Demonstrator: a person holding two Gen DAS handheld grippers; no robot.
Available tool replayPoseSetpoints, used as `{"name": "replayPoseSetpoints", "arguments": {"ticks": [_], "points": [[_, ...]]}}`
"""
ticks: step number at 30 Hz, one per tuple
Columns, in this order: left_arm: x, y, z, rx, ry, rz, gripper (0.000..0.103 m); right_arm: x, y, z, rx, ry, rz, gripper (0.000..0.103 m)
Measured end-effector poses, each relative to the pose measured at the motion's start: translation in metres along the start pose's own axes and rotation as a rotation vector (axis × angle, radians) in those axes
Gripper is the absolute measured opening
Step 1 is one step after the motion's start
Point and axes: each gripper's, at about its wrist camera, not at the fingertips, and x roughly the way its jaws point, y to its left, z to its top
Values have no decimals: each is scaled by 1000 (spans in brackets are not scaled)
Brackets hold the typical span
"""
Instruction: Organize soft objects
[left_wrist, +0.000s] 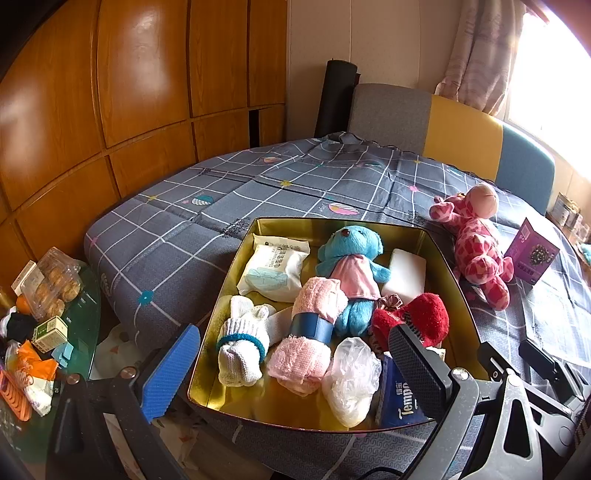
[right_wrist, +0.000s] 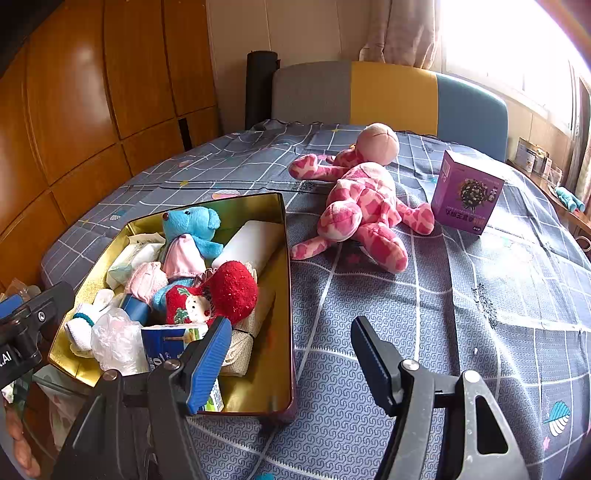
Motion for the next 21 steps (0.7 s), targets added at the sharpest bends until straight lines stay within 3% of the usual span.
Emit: {"name": "replayPoseSetpoints", "arguments": {"ticks": [8,13,21], "points": [[2,-2,0,3,14,-4,103,-2,0,1,-4,-7,-2,68],[2,3,-4,-22,4,-55,99,-2,-2,1,-2,-6,-2,68],[-3,-9,-7,50,-41,-7,92,0,-6,0,10,-1,-14,68]]}}
